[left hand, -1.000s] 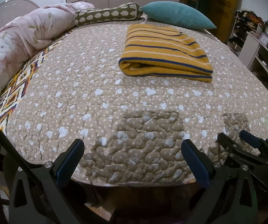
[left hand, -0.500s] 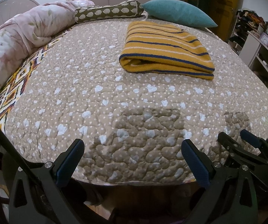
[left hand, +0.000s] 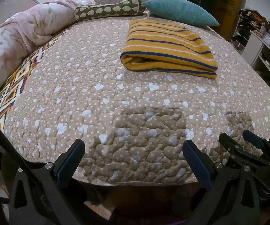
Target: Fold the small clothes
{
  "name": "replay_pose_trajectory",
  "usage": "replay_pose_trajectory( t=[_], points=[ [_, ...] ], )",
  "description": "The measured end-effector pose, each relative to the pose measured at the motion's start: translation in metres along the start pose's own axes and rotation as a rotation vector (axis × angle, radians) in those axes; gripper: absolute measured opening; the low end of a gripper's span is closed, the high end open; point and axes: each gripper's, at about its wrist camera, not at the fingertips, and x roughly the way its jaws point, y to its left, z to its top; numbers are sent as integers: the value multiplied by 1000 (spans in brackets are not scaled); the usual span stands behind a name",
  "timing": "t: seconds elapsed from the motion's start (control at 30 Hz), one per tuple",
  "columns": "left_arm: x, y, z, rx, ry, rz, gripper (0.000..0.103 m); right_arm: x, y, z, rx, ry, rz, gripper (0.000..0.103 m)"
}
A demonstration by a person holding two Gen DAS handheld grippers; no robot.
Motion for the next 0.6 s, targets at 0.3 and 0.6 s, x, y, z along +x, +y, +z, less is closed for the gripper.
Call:
replay_pose_trajectory(
  t=[0.3,0.6],
  points=[
    [0,1,1,0,0,1,103,0,0,-1,0,0,0,75],
    [2,2,1,0,8,1,103,0,1,-1,0,0,1,76]
  ],
)
